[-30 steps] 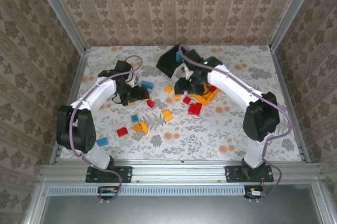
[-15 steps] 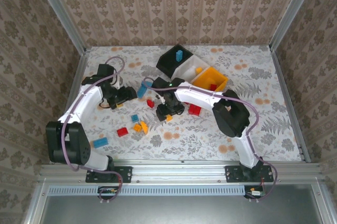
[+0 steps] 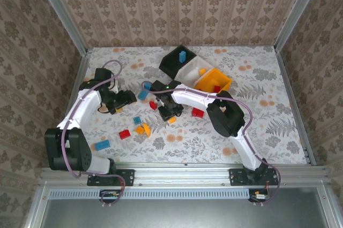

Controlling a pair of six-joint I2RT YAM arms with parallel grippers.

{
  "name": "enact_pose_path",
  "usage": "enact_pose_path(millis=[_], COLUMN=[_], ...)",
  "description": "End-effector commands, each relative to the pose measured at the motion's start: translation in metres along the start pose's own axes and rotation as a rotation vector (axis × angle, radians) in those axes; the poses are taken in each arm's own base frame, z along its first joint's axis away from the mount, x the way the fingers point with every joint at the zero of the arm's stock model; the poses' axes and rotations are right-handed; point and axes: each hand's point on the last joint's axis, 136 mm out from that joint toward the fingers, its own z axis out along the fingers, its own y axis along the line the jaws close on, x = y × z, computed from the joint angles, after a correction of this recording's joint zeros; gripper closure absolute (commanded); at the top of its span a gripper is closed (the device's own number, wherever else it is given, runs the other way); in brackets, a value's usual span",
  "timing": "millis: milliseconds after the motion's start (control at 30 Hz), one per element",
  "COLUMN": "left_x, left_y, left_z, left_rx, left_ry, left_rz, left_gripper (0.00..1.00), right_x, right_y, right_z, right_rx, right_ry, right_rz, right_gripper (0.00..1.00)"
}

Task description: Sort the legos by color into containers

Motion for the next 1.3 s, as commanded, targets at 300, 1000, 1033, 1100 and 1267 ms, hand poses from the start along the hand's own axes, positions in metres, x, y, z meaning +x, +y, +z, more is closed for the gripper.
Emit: enact_pose_path(millis=[300,1000,1033,1100,1267], left_x=[0.0,-0.002,-0.002,-0.003,-0.003], left_y=[-0.002,-0.005,-0.005,-0.004,-0.003], left_z=[-0.003,-0.002,-0.002,-0.003,0.0], left_rx=[0.013,0.014,0.012,0.007,0.004], left_ry=[0.006,0.033,0.034,0.035,0.044], left_rz=[0.007,0.016,0.018,0.017,0.019], left_gripper=[0.26,0.26,0.26,0.26,0.26], right_x=[-0.053,-0.137,-0.138,-0.139,-0.134], right_y=[-0.041,-0.223,-0.225,-0.23,-0.236], right_z=[-0.131,-0.09,-0.085,-0.076,-0.059], right_rx=[-0.253,-0.152,-0.144,-0.127,-0.107], right_ry=[-0.306,-0.366,-0.361,-0.344,-0.302], right_rz=[0.306,0.742,0.741,0.741,0.752], right_gripper=[0.63,0.64,0.63,0.63,0.57])
